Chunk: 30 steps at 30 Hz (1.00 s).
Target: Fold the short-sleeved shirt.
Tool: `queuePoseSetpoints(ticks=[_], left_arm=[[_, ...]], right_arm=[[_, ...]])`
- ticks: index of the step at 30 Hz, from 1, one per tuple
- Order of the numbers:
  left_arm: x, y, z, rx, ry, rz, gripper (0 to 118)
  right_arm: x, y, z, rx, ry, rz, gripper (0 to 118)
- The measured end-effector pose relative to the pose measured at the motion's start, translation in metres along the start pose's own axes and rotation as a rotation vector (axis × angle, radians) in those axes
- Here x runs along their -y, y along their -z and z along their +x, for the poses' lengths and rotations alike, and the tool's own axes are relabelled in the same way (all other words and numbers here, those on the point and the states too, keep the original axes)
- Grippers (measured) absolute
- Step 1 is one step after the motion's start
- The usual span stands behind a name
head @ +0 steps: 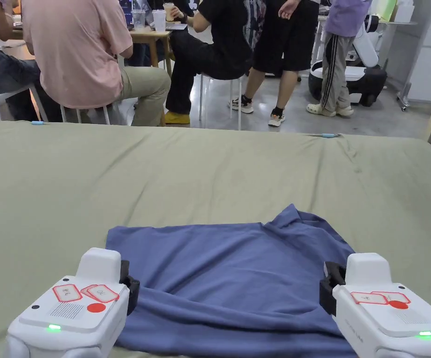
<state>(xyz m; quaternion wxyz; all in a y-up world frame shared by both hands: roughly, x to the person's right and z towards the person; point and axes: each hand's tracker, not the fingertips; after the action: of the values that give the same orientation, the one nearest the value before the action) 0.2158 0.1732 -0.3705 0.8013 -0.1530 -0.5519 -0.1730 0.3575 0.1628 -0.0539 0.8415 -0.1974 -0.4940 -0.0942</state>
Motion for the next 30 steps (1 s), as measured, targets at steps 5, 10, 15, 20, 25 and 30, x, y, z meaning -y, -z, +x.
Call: queuePoseSetpoints(ticks=[5,10,15,20,25,30], left_arm=[[-0.016,0.054,-0.041,0.013,-0.056,-0.104,0],[-0.034,0.132,-0.076,0.01,-0.087,-0.207,5],[-0.04,0.225,-0.09,0.004,-0.097,-0.288,113],[-0.033,0.292,-0.081,-0.039,-0.034,-0.388,101],[-0.032,0.301,-0.067,-0.001,0.053,-0.442,46],[-0.055,0.262,-0.061,0.021,0.135,-0.357,0]], right_arm=[[-0.008,0.025,-0.004,-0.04,-0.04,-0.016,0],[-0.015,0.058,0.002,-0.051,-0.054,-0.05,0],[-0.021,0.091,0.023,-0.047,-0.05,-0.083,0],[-0.032,0.12,0.068,-0.014,-0.013,-0.129,0],[-0.05,0.177,0.125,0.119,-0.049,-0.204,0],[-0.058,0.258,0.16,0.125,-0.027,-0.347,105]])
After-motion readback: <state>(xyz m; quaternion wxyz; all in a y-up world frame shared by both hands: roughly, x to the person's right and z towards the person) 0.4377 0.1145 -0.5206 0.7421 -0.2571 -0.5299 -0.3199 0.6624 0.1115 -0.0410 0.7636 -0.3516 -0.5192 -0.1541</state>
